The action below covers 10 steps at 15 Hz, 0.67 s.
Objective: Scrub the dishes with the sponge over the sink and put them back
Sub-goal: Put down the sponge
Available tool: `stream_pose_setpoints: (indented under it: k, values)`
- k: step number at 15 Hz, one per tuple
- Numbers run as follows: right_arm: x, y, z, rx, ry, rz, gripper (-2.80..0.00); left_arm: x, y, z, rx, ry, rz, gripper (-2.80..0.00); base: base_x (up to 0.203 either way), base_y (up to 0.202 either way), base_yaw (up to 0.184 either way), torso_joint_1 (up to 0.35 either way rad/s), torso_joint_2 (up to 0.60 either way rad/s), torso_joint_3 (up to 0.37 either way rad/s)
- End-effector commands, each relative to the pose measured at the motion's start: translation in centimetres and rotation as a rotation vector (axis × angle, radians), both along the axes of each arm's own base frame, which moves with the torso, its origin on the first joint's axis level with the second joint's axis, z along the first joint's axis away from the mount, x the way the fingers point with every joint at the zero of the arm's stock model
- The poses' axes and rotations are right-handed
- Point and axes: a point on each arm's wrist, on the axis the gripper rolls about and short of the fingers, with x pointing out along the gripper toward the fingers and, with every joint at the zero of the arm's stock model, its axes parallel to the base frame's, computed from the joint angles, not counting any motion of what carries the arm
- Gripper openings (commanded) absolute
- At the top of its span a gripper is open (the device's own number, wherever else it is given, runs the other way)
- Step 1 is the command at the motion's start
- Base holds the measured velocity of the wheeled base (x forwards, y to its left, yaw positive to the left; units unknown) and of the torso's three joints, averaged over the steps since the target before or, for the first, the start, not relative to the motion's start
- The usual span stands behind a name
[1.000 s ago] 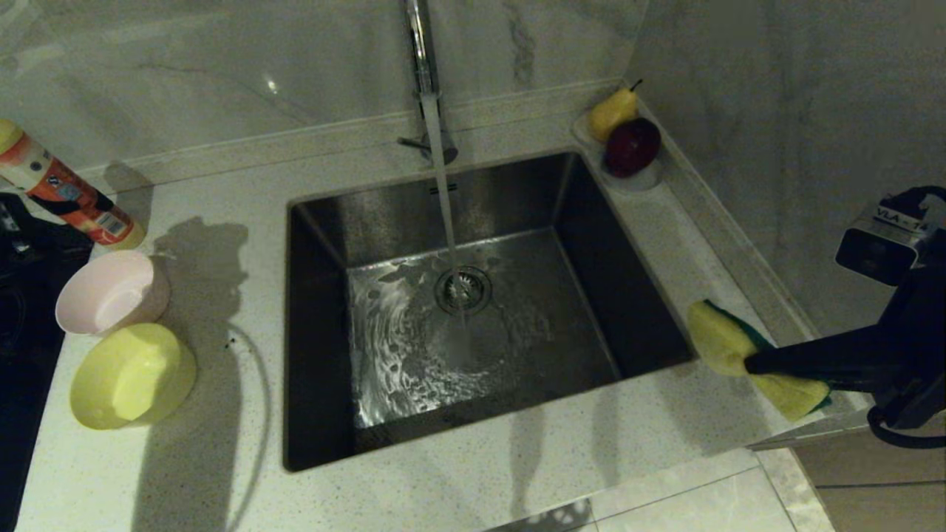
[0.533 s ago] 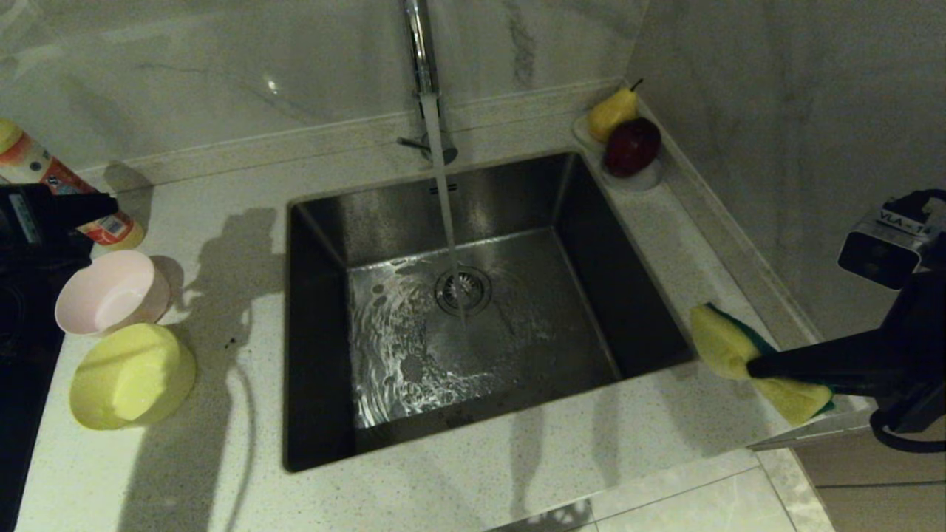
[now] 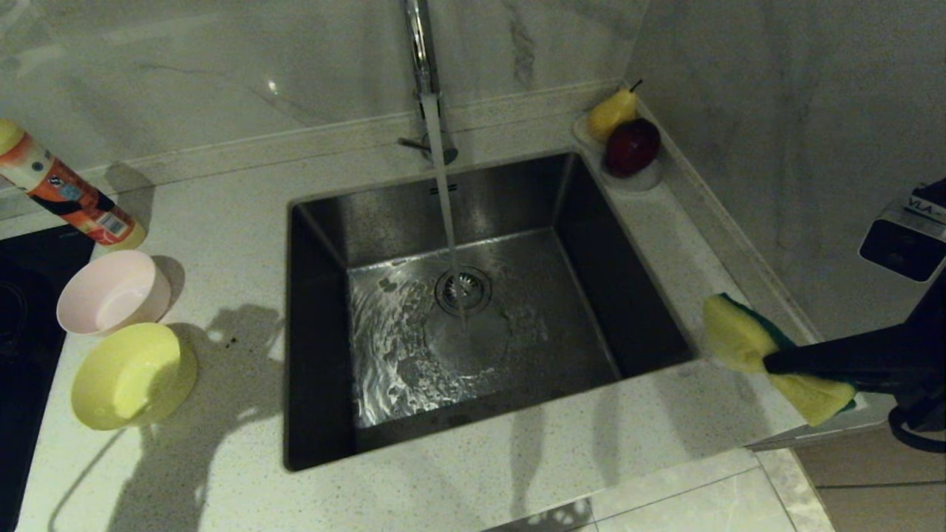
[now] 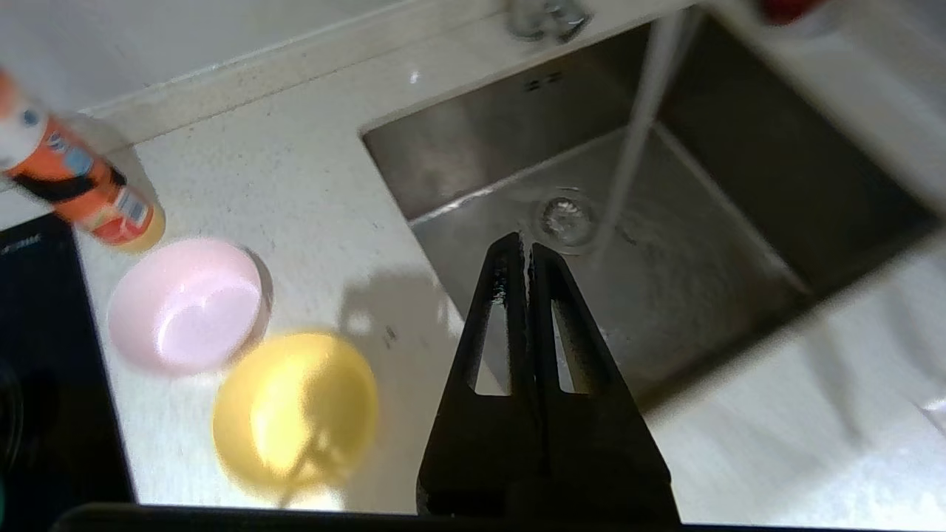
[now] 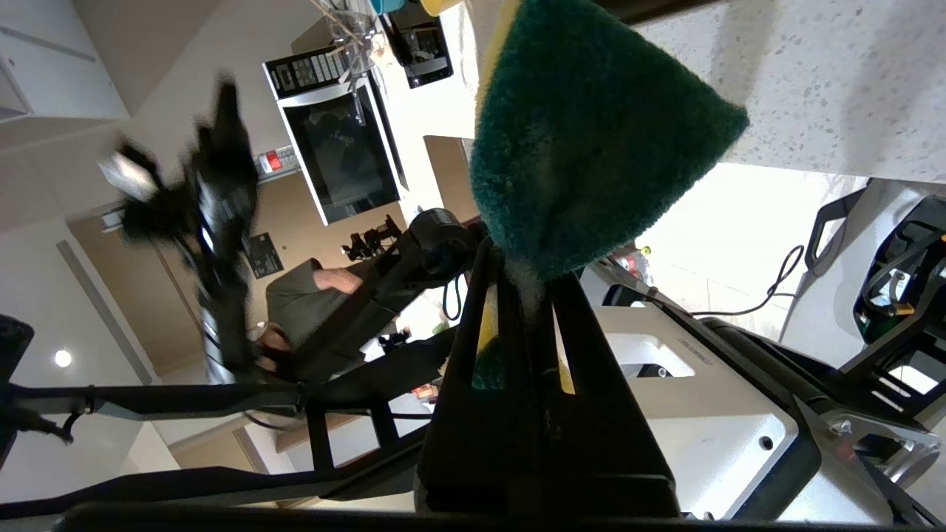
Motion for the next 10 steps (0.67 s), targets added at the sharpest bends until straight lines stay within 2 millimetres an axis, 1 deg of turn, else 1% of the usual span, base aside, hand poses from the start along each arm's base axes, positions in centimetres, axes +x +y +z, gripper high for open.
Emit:
stream_pose_setpoints:
  k: [1, 2, 3, 4, 5, 6, 8, 10]
  values:
    - [-1.2, -0.1, 0.6, 0.008, -0.022, 0.010, -2.80, -6.2, -0.1, -3.2, 0.000, -0.114, -0.008, -2.80, 0.000, 0.000, 0.000, 0.000, 0.00, 0.000]
    - [-1.3, -0.1, 0.6, 0.007, -0.021, 0.012, -2.80, -7.1, -0.1, -5.0, 0.000, -0.107, -0.007, -2.80, 0.000, 0.000, 0.000, 0.000, 0.00, 0.000]
    - [-1.4, -0.1, 0.6, 0.007, -0.020, 0.012, -2.80, -7.3, -0.1, -6.5, -0.001, -0.077, -0.004, -2.80, 0.000, 0.000, 0.000, 0.000, 0.00, 0.000]
    - [-2.0, -0.2, 0.9, 0.009, -0.036, 0.013, -2.80, -7.7, 0.0, -8.1, -0.005, -0.077, 0.012, -2.80, 0.000, 0.000, 0.000, 0.000, 0.00, 0.000]
    - [-2.2, -0.2, 1.0, 0.010, -0.042, 0.014, -2.80, -7.7, 0.0, -10.1, -0.008, -0.065, 0.038, -2.80, 0.000, 0.000, 0.000, 0.000, 0.00, 0.000]
    - [-2.3, -0.2, 1.2, 0.011, -0.050, 0.014, -2.80, -7.3, 0.1, -12.1, -0.012, -0.040, 0.075, -2.80, 0.000, 0.000, 0.000, 0.000, 0.00, 0.000]
    - [-3.1, -0.3, 1.7, 0.015, -0.080, 0.014, -2.80, -6.3, 0.6, -14.1, -0.059, -0.010, 0.255, -2.80, 0.000, 0.000, 0.000, 0.000, 0.00, 0.000]
    - [-3.4, -0.4, 1.8, 0.010, -0.091, 0.004, -2.80, -4.6, 0.6, -16.7, -0.083, 0.042, 0.275, -2.80, 0.000, 0.000, 0.000, 0.000, 0.00, 0.000]
